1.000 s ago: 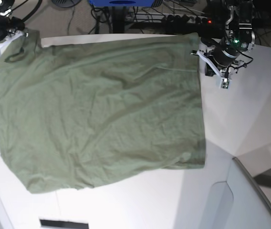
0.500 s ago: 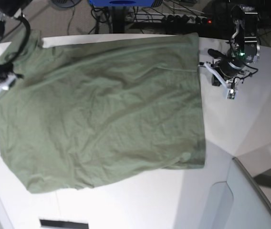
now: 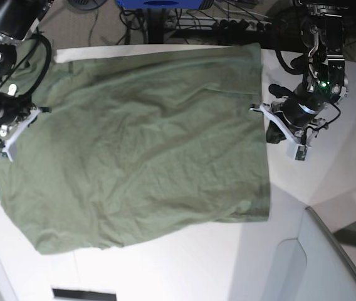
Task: Layout the t-shirt on the table in an organized manner, then fold the t-shirt properly
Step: 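Release and regrasp the shirt edge with both grippers at its corners, then grasp the shirt corners with both grippers and pull them apart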
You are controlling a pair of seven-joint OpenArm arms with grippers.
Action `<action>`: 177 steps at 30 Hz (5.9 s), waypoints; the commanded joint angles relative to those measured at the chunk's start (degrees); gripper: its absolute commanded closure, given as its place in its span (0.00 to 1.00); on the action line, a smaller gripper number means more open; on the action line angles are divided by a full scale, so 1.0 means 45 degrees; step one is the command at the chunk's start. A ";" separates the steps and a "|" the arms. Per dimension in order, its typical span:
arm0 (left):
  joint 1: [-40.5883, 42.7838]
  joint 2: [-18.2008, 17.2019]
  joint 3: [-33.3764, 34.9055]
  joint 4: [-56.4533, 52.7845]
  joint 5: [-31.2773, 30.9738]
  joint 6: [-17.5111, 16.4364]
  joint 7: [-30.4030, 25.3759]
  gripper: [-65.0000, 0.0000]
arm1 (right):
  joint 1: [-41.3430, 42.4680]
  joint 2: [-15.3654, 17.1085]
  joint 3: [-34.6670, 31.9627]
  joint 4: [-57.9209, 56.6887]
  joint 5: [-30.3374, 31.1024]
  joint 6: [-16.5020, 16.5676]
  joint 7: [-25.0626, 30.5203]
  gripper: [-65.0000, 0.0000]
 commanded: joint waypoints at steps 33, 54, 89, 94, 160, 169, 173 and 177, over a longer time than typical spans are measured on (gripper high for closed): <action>-0.5201 -0.0557 0.2970 -0.8464 0.0723 0.0112 -0.1448 1.00 | 0.0214 0.0114 -0.0059 -0.1496 0.0045 -0.0060 0.1675 0.94; 0.1305 0.0556 -0.5626 -0.1567 -0.2325 -0.1431 0.0662 0.32 | -0.3303 -0.0297 0.3848 0.2157 0.6062 -0.0040 0.1655 0.24; -0.1098 0.1025 -0.4688 -0.7682 -0.3302 -0.3307 -0.2386 0.21 | -0.3635 0.0289 0.4142 0.0086 0.6355 -0.0021 0.2808 0.24; -0.1079 0.1006 -0.4688 -0.7702 -0.3302 -0.3307 -0.2386 0.58 | -0.3713 0.0192 0.4454 -0.0265 0.6472 -0.0021 0.3511 0.24; -0.0102 0.1006 -0.4571 -0.5846 -0.3302 -0.3287 -0.2249 1.00 | -0.2971 0.0524 0.4728 -0.4524 0.6453 0.1757 0.0756 0.43; -0.0102 0.1006 -0.4571 -0.5846 -0.3302 -0.3287 -0.2249 1.00 | -0.2912 0.0348 0.4728 -0.4524 0.6433 0.1757 0.0170 0.43; -0.0102 0.1006 -0.4571 -0.5846 -0.3302 -0.3287 -0.2249 1.00 | -0.2931 0.0211 0.4708 -0.4524 0.6433 0.1757 0.0170 0.45; -0.0102 0.1006 -0.4571 -0.5826 -0.3302 -0.3287 -0.2249 1.00 | -0.2873 0.0211 0.4708 -0.4524 0.6453 0.1777 -0.0474 0.79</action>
